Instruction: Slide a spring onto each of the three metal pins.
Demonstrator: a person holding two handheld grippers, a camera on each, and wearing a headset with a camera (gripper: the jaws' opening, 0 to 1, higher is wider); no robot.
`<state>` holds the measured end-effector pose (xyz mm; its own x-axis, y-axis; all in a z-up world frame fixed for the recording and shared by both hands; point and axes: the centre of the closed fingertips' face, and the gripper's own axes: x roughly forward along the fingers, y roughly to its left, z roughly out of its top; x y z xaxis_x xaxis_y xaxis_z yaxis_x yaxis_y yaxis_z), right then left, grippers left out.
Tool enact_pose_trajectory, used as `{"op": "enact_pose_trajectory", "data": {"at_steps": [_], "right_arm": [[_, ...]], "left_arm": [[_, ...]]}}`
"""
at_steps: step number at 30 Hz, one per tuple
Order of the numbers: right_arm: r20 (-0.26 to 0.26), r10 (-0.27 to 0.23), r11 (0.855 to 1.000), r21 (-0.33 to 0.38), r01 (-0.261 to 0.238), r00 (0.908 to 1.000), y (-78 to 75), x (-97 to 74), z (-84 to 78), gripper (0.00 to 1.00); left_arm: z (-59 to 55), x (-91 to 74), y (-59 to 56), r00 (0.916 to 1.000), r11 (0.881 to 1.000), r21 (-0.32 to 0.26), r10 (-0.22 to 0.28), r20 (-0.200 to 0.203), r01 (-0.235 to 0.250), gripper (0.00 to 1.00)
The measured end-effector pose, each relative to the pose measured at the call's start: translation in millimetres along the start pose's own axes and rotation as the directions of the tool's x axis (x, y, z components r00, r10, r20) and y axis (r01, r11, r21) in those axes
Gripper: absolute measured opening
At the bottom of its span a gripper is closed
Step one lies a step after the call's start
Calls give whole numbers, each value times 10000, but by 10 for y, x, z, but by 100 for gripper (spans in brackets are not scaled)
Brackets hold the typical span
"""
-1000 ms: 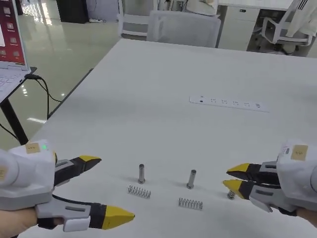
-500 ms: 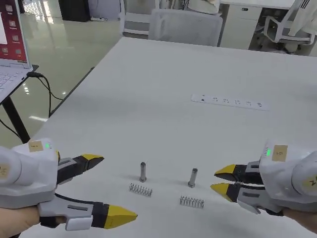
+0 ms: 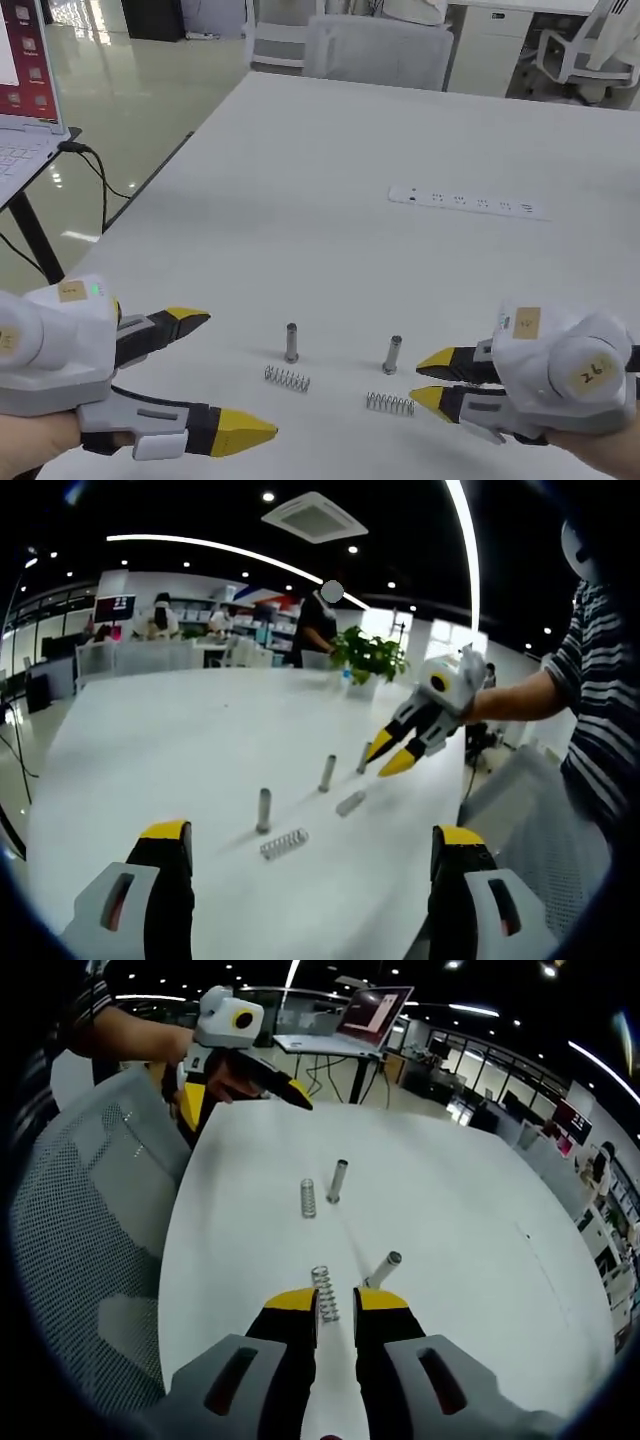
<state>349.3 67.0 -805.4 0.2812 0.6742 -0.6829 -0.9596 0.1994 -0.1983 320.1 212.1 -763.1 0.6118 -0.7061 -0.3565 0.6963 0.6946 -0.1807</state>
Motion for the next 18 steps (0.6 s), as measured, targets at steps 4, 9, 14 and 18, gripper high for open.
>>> {"op": "enact_pose_trajectory", "data": {"at_steps": [4,9,14,18], "right_arm": [[-270,170,9998,-123,-174,9995,20,57,-57,12],[-566,374,9991,-186,-386,9977,35,139,-127,12],[-797,513,9984,-215,-532,9955,42,224,-174,12],[-1013,659,9970,-332,-696,9927,50,295,-202,12]], "left_arm": [[-15,2,-7,10000,10000,32,-30,-58,30,96],[-30,1,-9,10000,10000,15,-21,-73,22,96],[-41,-6,-13,10000,10000,0,-23,-86,23,96],[-50,-9,-14,10000,10000,-24,-9,-89,9,96]]}}
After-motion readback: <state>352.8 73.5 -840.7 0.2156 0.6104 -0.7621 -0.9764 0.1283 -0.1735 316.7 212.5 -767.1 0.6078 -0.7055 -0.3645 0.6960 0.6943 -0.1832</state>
